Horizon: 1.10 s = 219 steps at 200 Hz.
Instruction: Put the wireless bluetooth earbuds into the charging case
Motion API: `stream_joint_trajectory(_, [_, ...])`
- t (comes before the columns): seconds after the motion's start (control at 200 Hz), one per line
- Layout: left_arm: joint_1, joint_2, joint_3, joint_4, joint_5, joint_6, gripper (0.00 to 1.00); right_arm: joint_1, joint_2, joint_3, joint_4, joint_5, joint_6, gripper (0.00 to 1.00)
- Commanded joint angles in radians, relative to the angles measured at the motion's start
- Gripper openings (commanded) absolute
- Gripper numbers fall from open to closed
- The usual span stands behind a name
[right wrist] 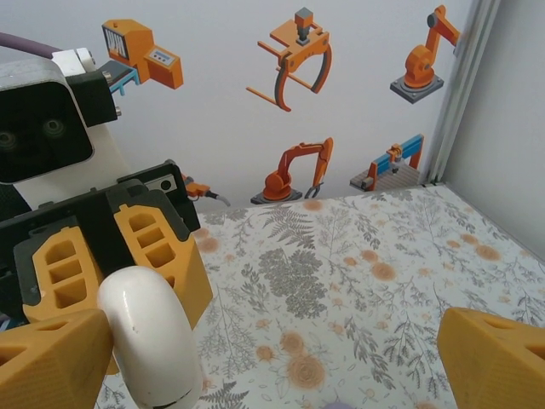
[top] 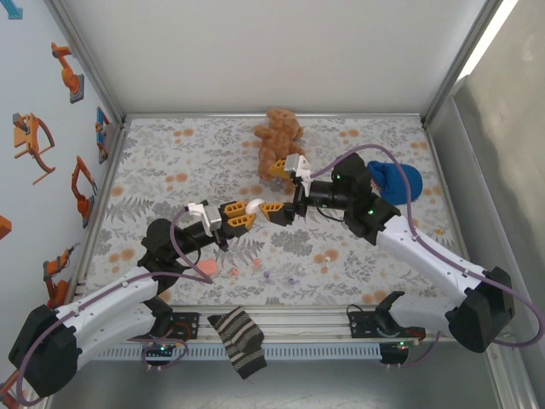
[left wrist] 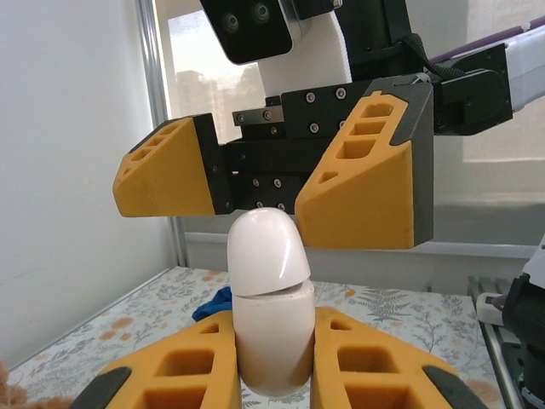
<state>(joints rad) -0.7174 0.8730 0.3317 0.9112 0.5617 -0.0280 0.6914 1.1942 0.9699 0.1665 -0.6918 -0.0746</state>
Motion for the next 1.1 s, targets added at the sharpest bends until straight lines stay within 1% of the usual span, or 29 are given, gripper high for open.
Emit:
stream_joint_trajectory(0.0, [-0.004, -0.008, 0.025, 0.064, 0.047, 0.018, 0.10, 0.003, 0.014, 0.043, 0.038, 0.065, 0.008, 0.97])
stream_joint_trajectory(0.381, [-0.004, -0.018, 0.020, 0.051, 0.049, 0.022, 0.10, 0.002, 0.024, 0.070, 0.028, 0.077, -0.001, 0.97])
stream_joint_trajectory(0.541, [-0.004, -0.035, 0.012, 0.017, 0.035, 0.032, 0.10, 0.002, -0.029, 0.066, 0.021, 0.086, -0.001, 0.97])
stream_joint_trajectory(0.611, [-0.004, -0.046, 0.003, -0.001, 0.020, 0.036, 0.10, 0.002, -0.063, 0.058, 0.011, 0.110, 0.009, 0.98])
stream_joint_trajectory(0.676, [-0.005, -0.062, -0.009, -0.020, 0.003, 0.040, 0.10, 0.002, -0.090, 0.064, -0.027, 0.171, 0.032, 1.00])
stream_joint_trajectory(0.706, [-0.004, -0.071, -0.014, -0.034, -0.008, 0.042, 0.10, 0.002, -0.099, 0.071, -0.056, 0.218, 0.044, 0.99])
stream_joint_trajectory(0.736, [-0.004, -0.082, -0.020, -0.050, -0.016, 0.045, 0.09, 0.002, -0.110, 0.079, -0.096, 0.296, 0.074, 0.99])
stream_joint_trajectory(0.756, [-0.004, -0.090, -0.025, -0.060, -0.020, 0.047, 0.09, 0.002, -0.113, 0.082, -0.115, 0.325, 0.088, 0.99])
stream_joint_trajectory(0.766, [-0.004, -0.094, -0.027, -0.064, -0.021, 0.048, 0.09, 0.003, -0.117, 0.086, -0.136, 0.371, 0.103, 0.99])
stream_joint_trajectory(0.806, [-0.004, -0.111, -0.035, -0.082, -0.028, 0.048, 0.09, 0.002, -0.120, 0.100, -0.194, 0.474, 0.137, 1.00])
stream_joint_trajectory(0.891, [-0.004, -0.154, -0.057, -0.112, -0.044, 0.047, 0.09, -0.004, -0.126, 0.122, -0.313, 0.619, 0.174, 1.00])
stream_joint_trajectory(0.982, [-0.004, -0.212, -0.074, -0.156, -0.062, 0.052, 0.09, -0.011, -0.134, 0.115, -0.380, 0.710, 0.216, 1.00])
stream_joint_trajectory(1.092, [-0.006, -0.282, -0.087, -0.213, -0.075, 0.063, 0.09, -0.021, -0.149, 0.106, -0.461, 0.770, 0.279, 1.00])
